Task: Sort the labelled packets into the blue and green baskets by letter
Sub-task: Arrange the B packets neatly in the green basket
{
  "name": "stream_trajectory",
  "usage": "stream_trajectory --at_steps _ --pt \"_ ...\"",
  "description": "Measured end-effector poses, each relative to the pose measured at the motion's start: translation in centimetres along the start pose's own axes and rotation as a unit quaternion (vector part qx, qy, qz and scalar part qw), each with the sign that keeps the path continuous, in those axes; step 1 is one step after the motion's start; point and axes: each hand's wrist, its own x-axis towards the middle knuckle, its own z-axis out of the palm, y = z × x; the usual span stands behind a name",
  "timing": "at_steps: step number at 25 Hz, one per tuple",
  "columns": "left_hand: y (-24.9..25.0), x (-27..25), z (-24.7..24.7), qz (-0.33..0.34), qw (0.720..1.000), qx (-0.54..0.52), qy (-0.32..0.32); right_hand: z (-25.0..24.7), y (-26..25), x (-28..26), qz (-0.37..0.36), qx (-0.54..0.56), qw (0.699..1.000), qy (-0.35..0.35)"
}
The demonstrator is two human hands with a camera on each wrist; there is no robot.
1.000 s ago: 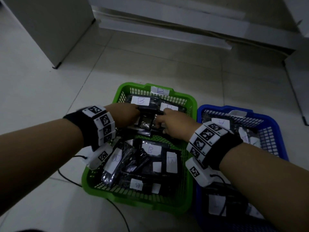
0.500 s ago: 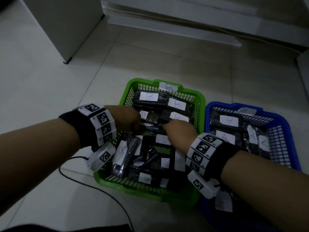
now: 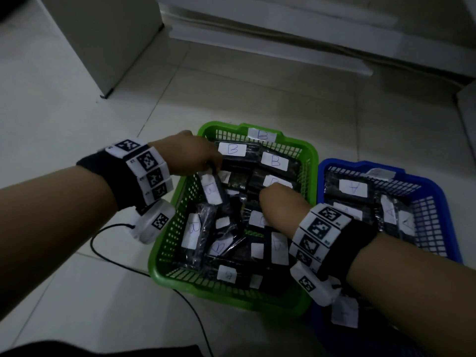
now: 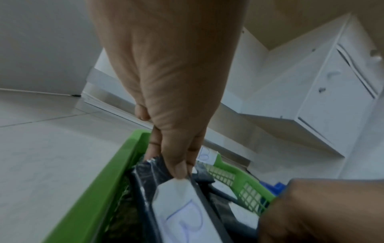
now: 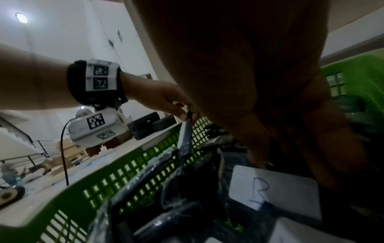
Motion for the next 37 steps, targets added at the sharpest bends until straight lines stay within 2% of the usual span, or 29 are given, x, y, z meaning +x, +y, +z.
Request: stream_trajectory --at_steps 3,4,7,8,10,12,14,17,20,24,26,29,34,36,37 --pt "-0.2 0.0 -0.2 -0.053 0.995 -0.07 0.036 -0.6 -1.1 0.5 -0.006 0.112 0.993 0.047" --pt "-0.3 0.0 -0.3 -0.068 0.992 -0.092 0.045 -0.5 -1.4 0.7 -0.008 0.162 0.986 0.043" --pt "-0.3 -0.3 -0.6 -0.085 0.988 -0.118 0.042 0.0 -2.9 0.4 0.04 0.341 0.936 -0.078" --pt "-0.1 -0.5 -0.6 -0.09 0.988 -0.12 0.034 0.4 -3.0 0.4 0.04 0.343 0.935 -0.084" --pt "0.1 -0.8 -0.3 -0.101 0.986 -0.126 0.027 0.3 -2.8 0.4 0.039 0.324 0.944 -0.045" --pt "0.2 -0.9 0.1 -0.115 0.982 -0.15 0.028 -0.8 -1.8 0.3 0.053 0.344 0.937 -0.019" --pt "0.3 -0.7 0.3 -0.12 0.979 -0.162 0.024 -2.3 -0.2 0.1 0.052 0.317 0.947 -0.007" --pt "0.4 -0.3 0.5 -0.097 0.987 -0.129 0.015 -3.8 2.1 -0.4 0.028 0.144 0.989 -0.013" --pt "1.1 0.3 1.1 -0.065 0.996 -0.057 -0.026 -2.4 2.9 -0.6 0.002 0.074 0.996 -0.04" --pt "2.5 0.4 1.9 -0.074 0.996 0.005 -0.047 -0.6 2.6 -1.5 0.01 0.018 0.998 0.054" --pt "2.9 0.5 2.2 -0.076 0.995 0.061 -0.031 -0.2 2.4 -1.7 -0.015 0.005 0.996 0.09" --pt "3.4 0.8 2.6 -0.088 0.994 0.071 0.0 0.6 2.2 -1.6 -0.094 0.023 0.993 0.066" --pt "4.8 0.4 3.7 -0.075 0.985 0.126 -0.095 0.8 2.7 -1.6 -0.082 0.018 0.994 0.075" --pt "5.1 0.4 3.9 -0.084 0.986 0.114 -0.082 0.6 2.3 -2.5 -0.081 0.014 0.994 0.077" --pt "5.2 0.5 3.9 -0.087 0.987 0.109 -0.076 0.6 2.0 -3.1 -0.075 0.002 0.996 0.055"
